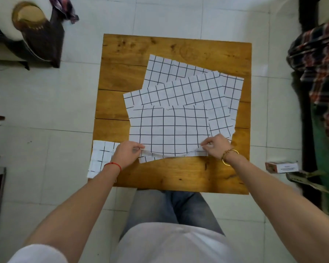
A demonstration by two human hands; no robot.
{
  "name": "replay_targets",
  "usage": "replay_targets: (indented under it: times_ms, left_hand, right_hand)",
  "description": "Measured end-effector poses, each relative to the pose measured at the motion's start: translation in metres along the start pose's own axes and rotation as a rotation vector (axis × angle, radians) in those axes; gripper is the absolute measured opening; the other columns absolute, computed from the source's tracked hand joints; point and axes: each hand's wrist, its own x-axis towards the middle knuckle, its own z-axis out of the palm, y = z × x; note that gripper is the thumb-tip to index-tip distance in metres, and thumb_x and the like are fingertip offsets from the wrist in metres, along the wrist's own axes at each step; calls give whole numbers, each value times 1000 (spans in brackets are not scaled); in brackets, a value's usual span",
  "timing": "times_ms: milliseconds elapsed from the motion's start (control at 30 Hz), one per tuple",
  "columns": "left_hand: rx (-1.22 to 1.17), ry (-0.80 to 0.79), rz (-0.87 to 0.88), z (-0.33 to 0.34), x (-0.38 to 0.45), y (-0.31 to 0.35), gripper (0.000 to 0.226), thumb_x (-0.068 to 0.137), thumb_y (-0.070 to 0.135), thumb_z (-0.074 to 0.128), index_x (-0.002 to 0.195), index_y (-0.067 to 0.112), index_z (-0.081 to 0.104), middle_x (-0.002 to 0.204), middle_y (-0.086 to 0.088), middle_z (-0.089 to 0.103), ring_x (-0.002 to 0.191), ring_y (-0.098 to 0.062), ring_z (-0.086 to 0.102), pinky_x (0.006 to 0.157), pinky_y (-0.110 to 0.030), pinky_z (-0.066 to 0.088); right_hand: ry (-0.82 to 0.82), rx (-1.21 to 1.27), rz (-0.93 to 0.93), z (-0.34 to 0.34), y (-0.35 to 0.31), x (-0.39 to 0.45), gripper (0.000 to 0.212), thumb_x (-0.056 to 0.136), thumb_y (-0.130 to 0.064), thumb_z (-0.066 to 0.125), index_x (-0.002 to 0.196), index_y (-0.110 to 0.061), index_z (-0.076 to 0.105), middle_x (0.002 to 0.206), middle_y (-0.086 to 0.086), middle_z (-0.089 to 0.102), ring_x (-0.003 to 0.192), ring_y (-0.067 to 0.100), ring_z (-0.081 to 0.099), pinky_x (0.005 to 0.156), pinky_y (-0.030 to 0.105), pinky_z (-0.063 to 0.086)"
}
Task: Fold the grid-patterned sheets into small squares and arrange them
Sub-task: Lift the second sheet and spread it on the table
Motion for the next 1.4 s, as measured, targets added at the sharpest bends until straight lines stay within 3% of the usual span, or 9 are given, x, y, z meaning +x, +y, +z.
replay_targets:
  times_ms: [133, 300, 467, 600, 733, 900, 1133, 1267, 1400]
  left_hand:
    - [23, 41, -15, 2, 13, -6, 21, 90, 23, 58, 105, 26, 72, 112, 7, 69, 106, -10, 60, 97, -33, 49]
    - [-49, 281, -21, -15, 53, 4, 17, 94, 25, 54, 98, 20, 70, 86, 3, 69, 80, -13, 63, 76, -34, 57]
    - [-185, 466, -172, -34, 103, 10, 22, 94, 23, 51, 110, 14, 63, 88, -5, 65, 81, -18, 61, 77, -34, 55]
    - [-266, 465, -318, -44, 135, 10, 33, 94, 32, 52, 115, 9, 61, 98, -8, 66, 91, -23, 62, 83, -38, 55]
    - [-274, 419, -398, -43, 158, 7, 33, 94, 40, 48, 79, 13, 58, 77, -5, 60, 78, -24, 58, 77, -37, 53]
    - [-208, 362, -461, -42, 174, 8, 53, 97, 45, 42, 52, 15, 36, 53, -1, 35, 54, -18, 35, 53, -24, 26]
    - [-409, 329, -467, -35, 184, 1, 47, 89, 44, 59, 55, 17, 41, 53, 1, 39, 53, -15, 37, 53, -23, 31]
    - [-544, 365, -396, -35, 183, 0, 20, 86, 34, 66, 77, 16, 62, 71, 4, 57, 69, -10, 50, 64, -23, 42]
    - [-635, 383, -344, -39, 181, 2, 18, 88, 32, 66, 89, 14, 63, 75, 6, 56, 70, -6, 49, 66, -19, 43]
  right_hand:
    - [-20, -53, 17, 7, -1, 10, 24, 82, -34, 50, 94, -30, 71, 98, 1, 65, 103, 22, 53, 84, 35, 47]
    - [238, 160, 74, -2, -11, 49, 23, 92, -29, 46, 89, -16, 65, 83, 5, 67, 83, 25, 60, 73, 39, 54]
    - [437, 309, 192, -19, -22, 96, 21, 94, -22, 50, 105, -9, 62, 97, 7, 65, 86, 23, 62, 74, 34, 53]
    - [462, 279, 209, -23, -19, 127, 22, 93, -22, 51, 110, -11, 59, 107, 11, 58, 95, 26, 58, 77, 35, 51]
    - [448, 193, 143, -19, -14, 147, 23, 91, -18, 53, 113, -13, 60, 115, 13, 49, 107, 28, 49, 86, 32, 43]
    - [421, 117, 57, -14, -14, 162, 19, 90, -16, 57, 107, -9, 61, 114, 12, 45, 109, 26, 45, 89, 34, 45]
    - [429, 104, -18, -12, -14, 167, 8, 86, -6, 57, 92, -7, 62, 108, 12, 48, 105, 27, 46, 92, 36, 46]
    - [415, 71, -43, -13, -11, 165, 9, 87, -6, 53, 90, -6, 61, 103, 12, 51, 103, 28, 46, 90, 38, 44]
    - [416, 90, -57, -16, -11, 162, 7, 88, -9, 51, 88, -9, 57, 97, 10, 54, 95, 27, 46, 84, 42, 45]
